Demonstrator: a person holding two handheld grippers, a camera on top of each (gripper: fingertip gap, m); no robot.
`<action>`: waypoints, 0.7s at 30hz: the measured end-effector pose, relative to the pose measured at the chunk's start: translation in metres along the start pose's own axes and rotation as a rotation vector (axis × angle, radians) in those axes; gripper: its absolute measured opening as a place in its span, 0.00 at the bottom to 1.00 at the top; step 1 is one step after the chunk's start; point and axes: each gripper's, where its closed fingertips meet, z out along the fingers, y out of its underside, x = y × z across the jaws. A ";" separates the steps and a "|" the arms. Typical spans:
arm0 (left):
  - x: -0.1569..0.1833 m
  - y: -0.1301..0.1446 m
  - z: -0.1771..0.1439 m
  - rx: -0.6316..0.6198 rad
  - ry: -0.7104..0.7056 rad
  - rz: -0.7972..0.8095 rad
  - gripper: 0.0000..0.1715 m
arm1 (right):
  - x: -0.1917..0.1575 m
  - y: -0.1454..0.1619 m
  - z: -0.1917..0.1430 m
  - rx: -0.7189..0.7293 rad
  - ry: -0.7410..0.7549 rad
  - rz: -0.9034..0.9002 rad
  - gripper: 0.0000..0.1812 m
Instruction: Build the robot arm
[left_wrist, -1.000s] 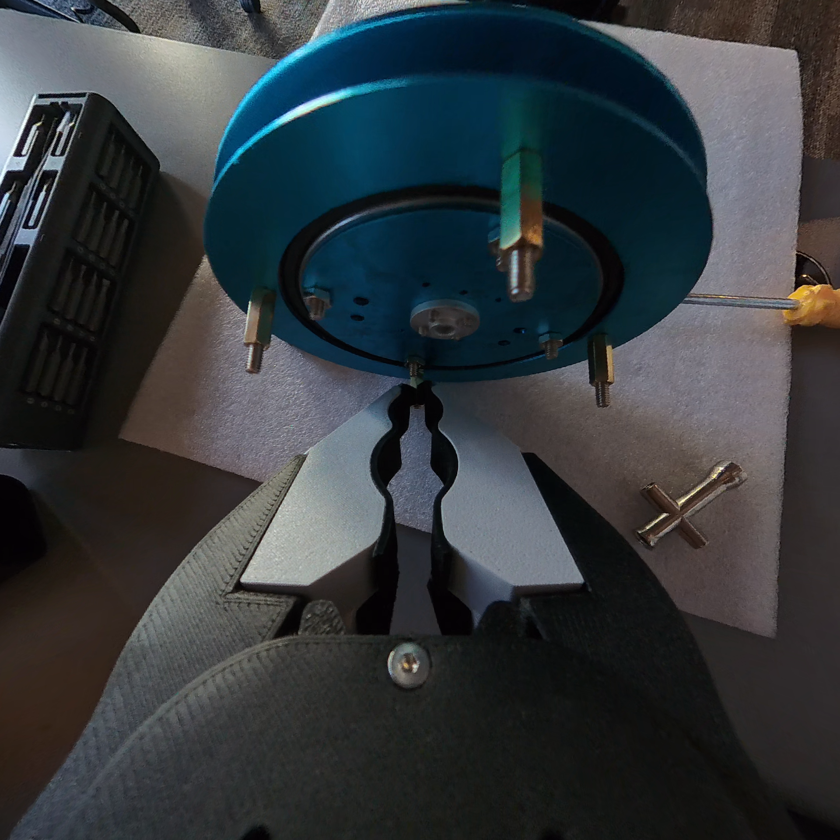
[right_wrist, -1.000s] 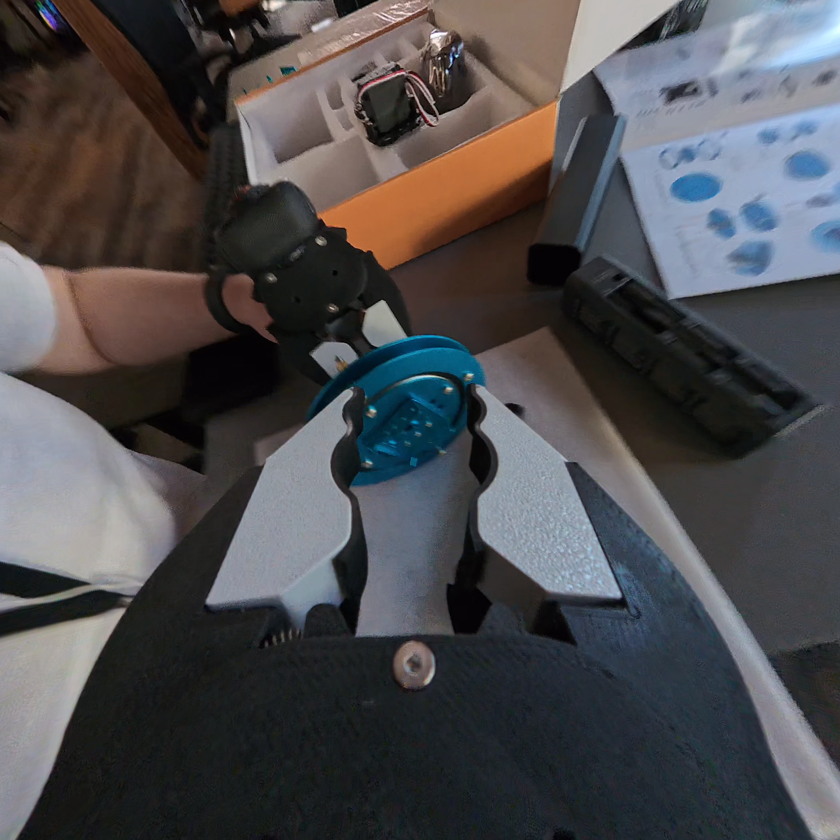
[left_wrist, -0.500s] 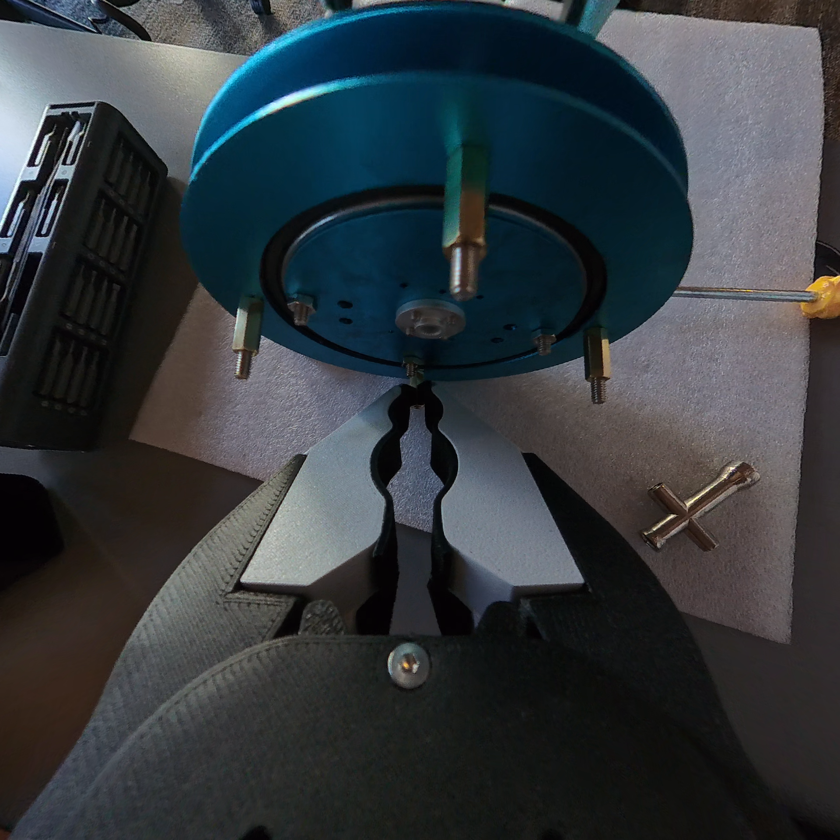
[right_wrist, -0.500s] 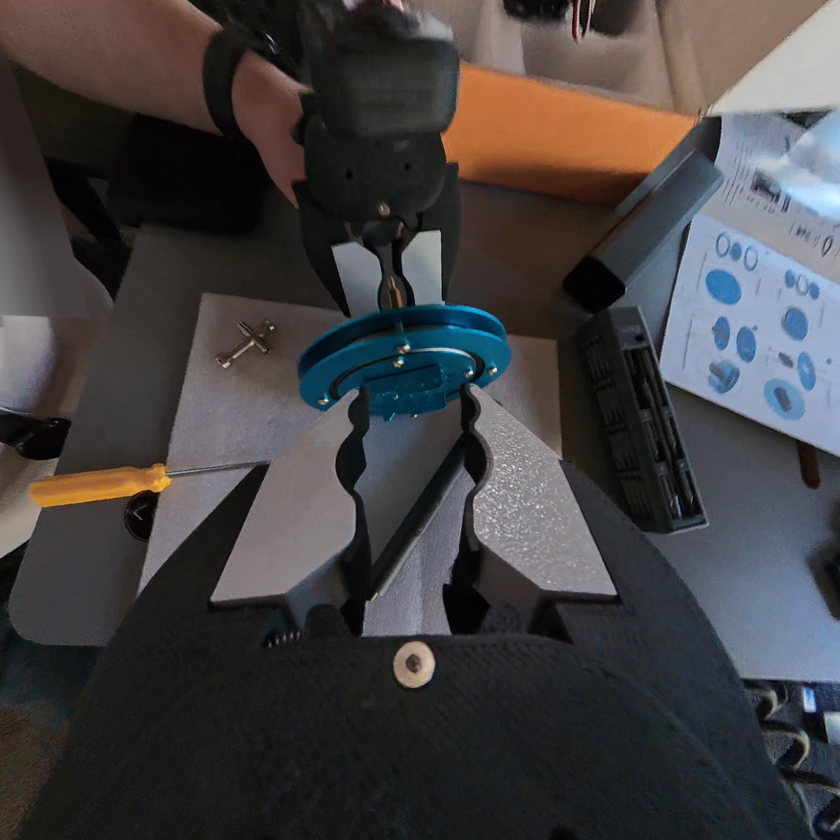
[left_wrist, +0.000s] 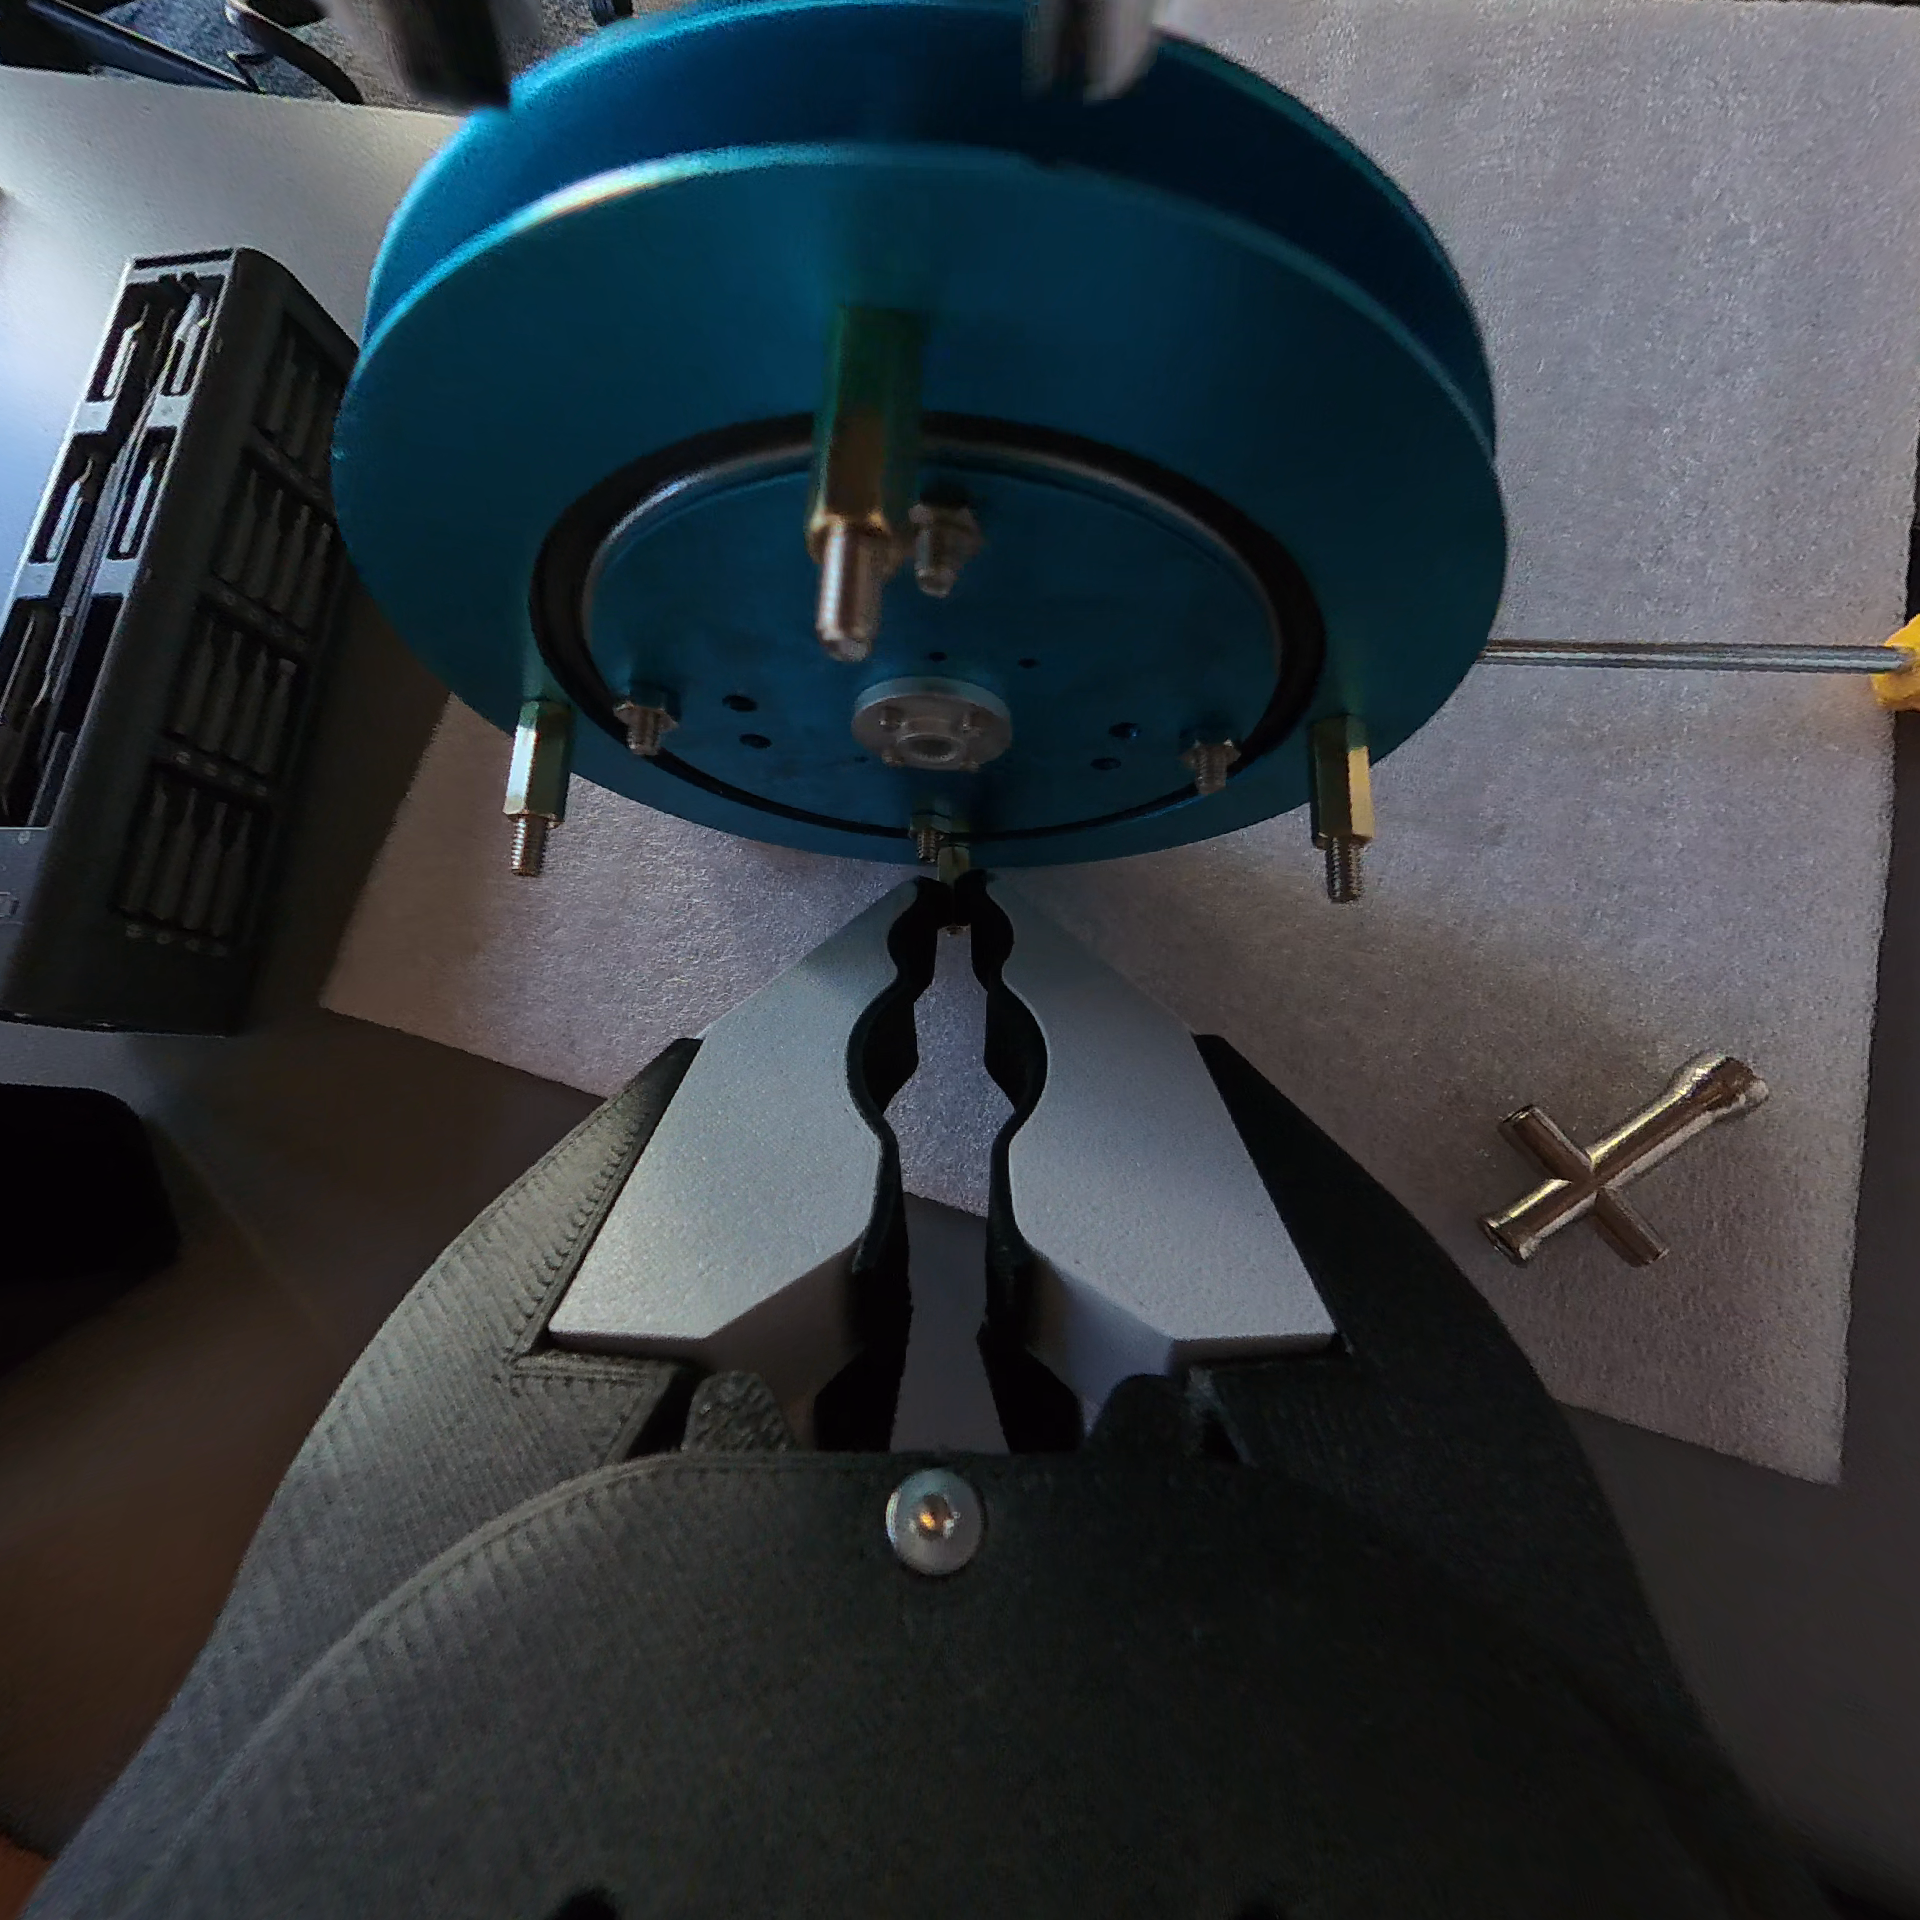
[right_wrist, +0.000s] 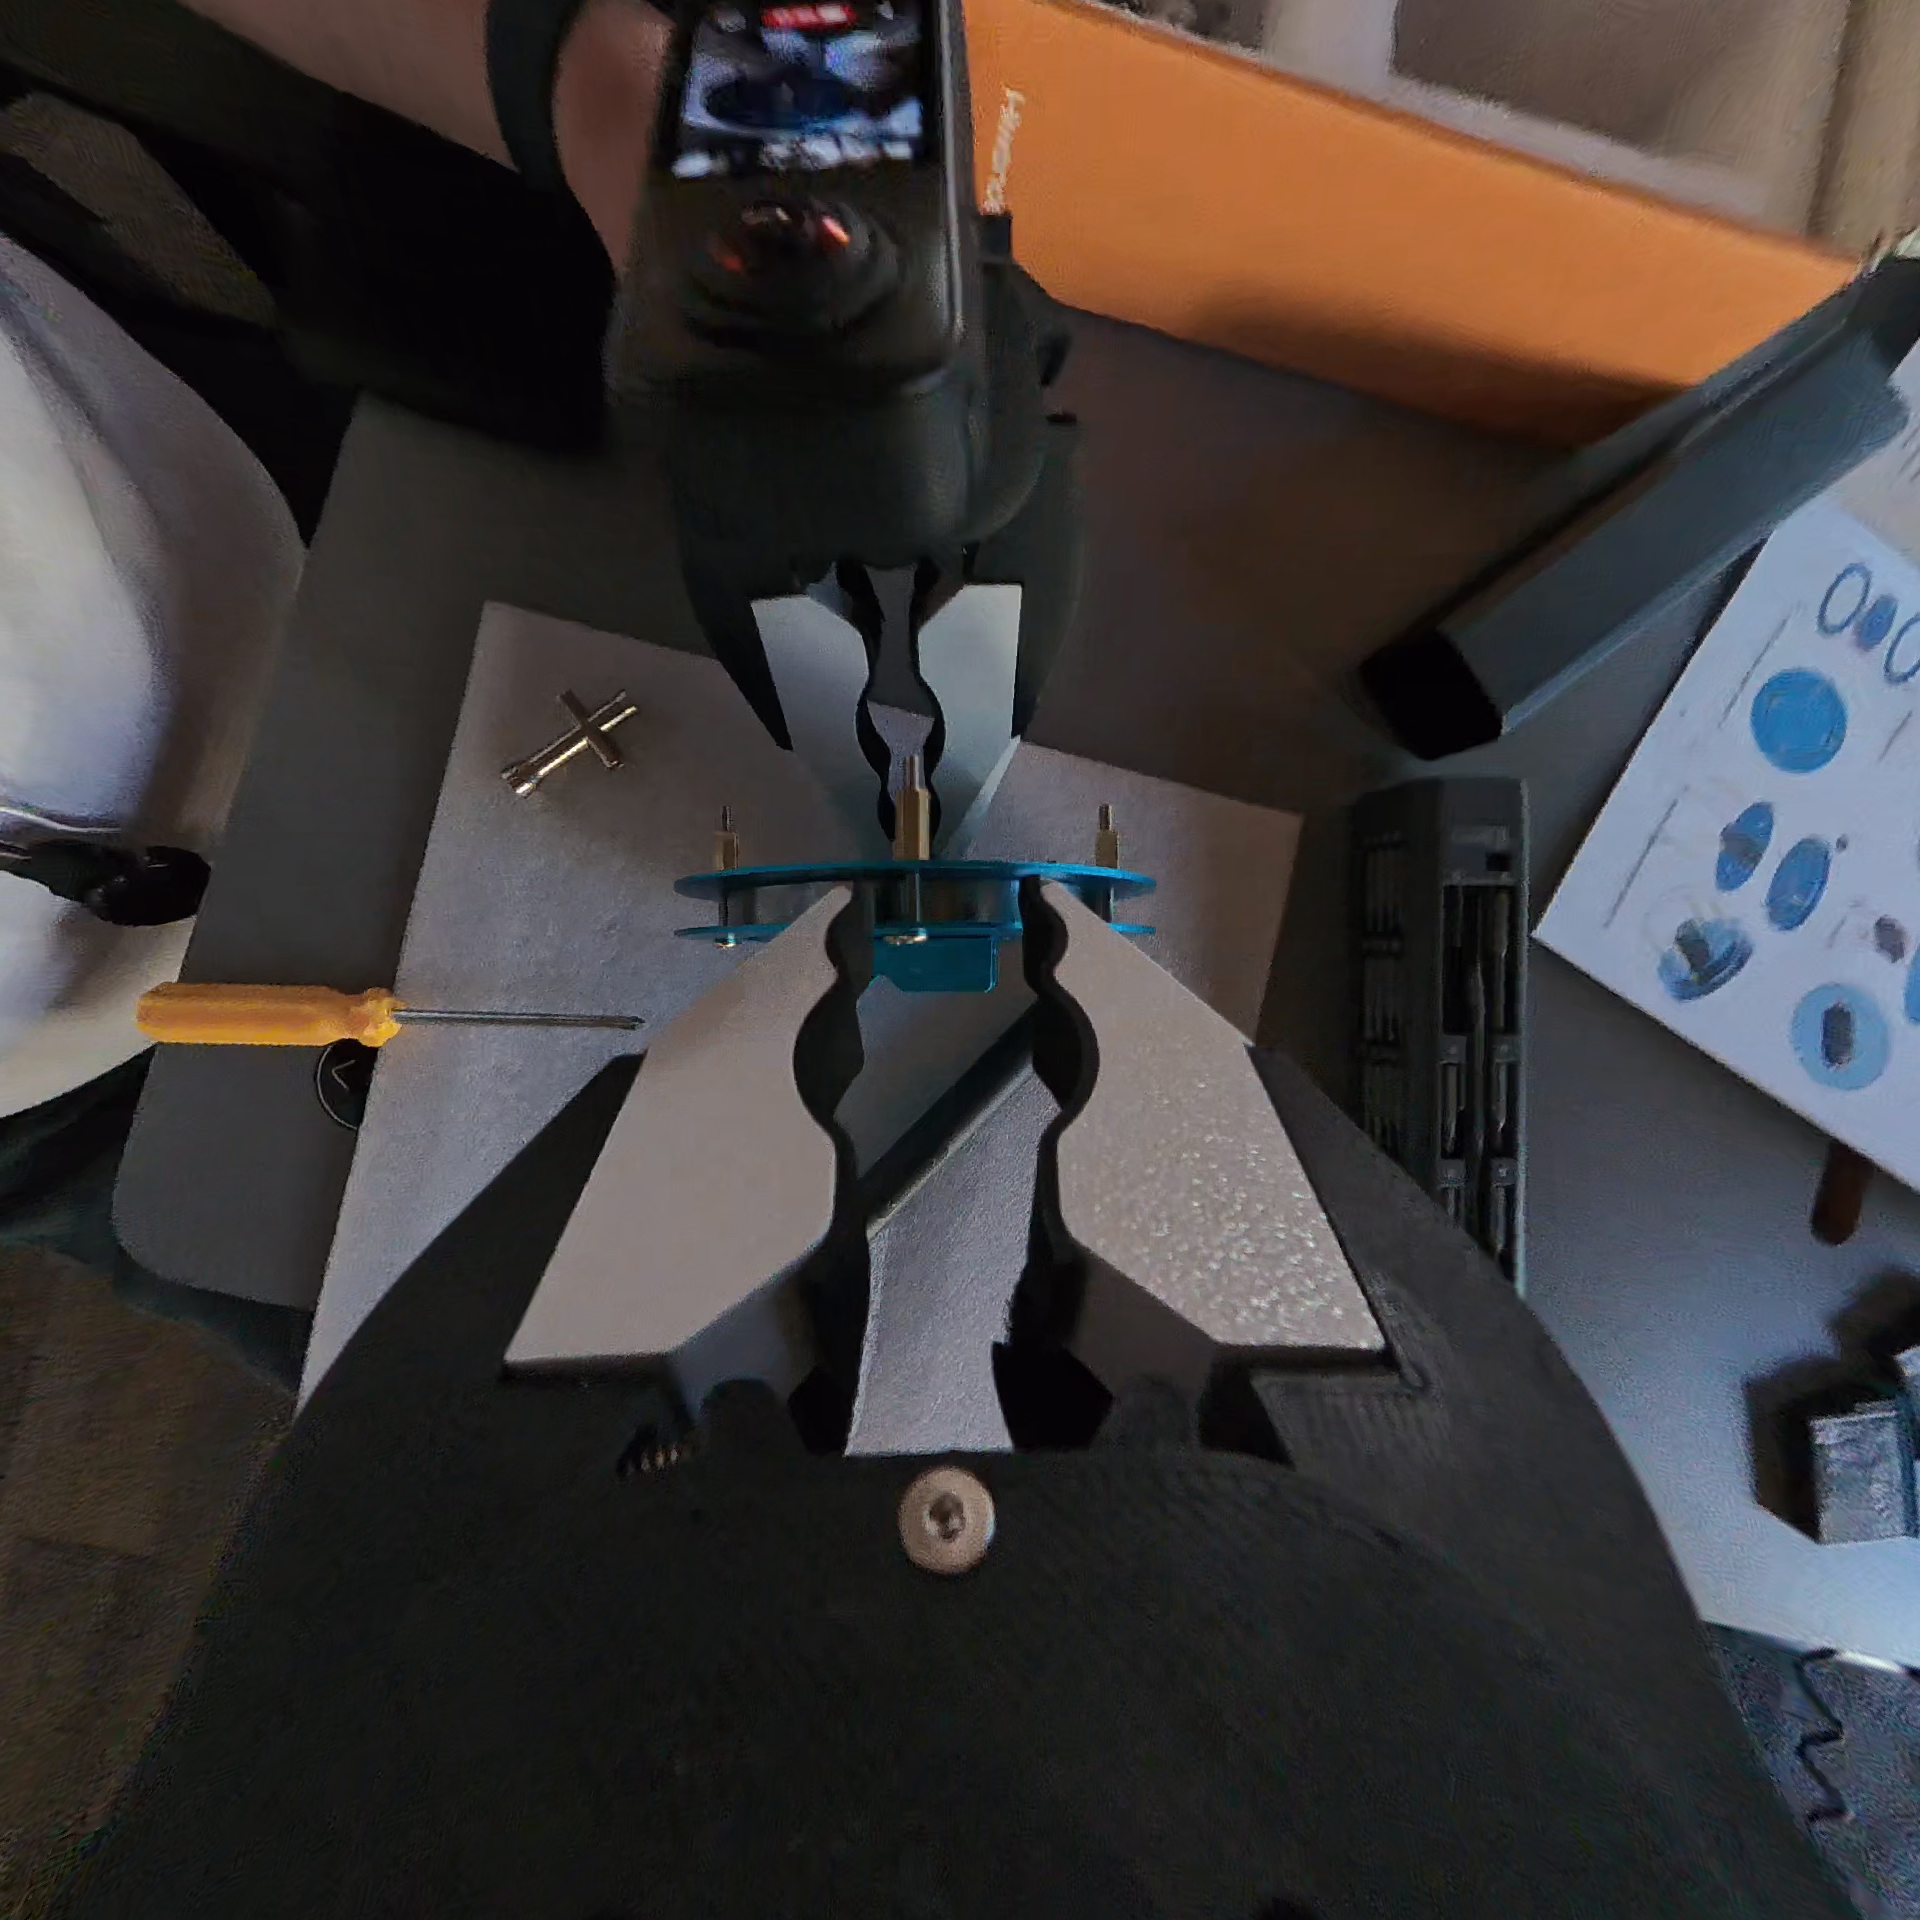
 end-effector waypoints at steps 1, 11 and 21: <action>0.000 0.000 0.000 0.002 0.002 -0.003 0.02 | -0.002 0.001 0.002 -0.002 -0.013 0.016 0.12; -0.010 0.001 -0.009 0.039 -0.025 -0.118 0.12 | 0.000 0.000 0.008 -0.113 0.045 0.089 0.03; -0.001 -0.060 -0.086 0.458 0.072 -0.569 0.08 | 0.004 0.000 0.010 -0.216 0.097 0.118 0.02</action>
